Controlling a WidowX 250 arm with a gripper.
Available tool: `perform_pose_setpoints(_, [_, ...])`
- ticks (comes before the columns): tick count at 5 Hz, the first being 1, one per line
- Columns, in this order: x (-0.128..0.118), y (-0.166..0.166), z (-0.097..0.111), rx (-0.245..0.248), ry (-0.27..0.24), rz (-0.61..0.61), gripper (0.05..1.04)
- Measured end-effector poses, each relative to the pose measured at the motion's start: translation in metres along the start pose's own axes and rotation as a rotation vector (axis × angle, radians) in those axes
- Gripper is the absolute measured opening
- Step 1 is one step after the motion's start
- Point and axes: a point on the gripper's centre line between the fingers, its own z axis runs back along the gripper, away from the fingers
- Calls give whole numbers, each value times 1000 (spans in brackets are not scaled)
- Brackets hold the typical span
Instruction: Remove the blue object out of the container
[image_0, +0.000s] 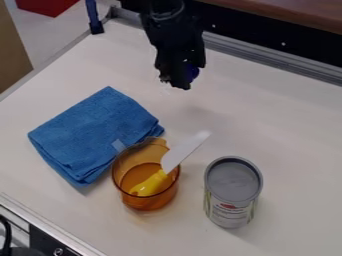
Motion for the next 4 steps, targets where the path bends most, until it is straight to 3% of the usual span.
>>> perform_pose_setpoints(2, [34,-41,-54,7,-146,130,703])
perform_pose_setpoints(3, [42,-49,-61,12,-210,160,766])
perform_pose_setpoints(4, [42,-48,-60,28,-246,158,989])
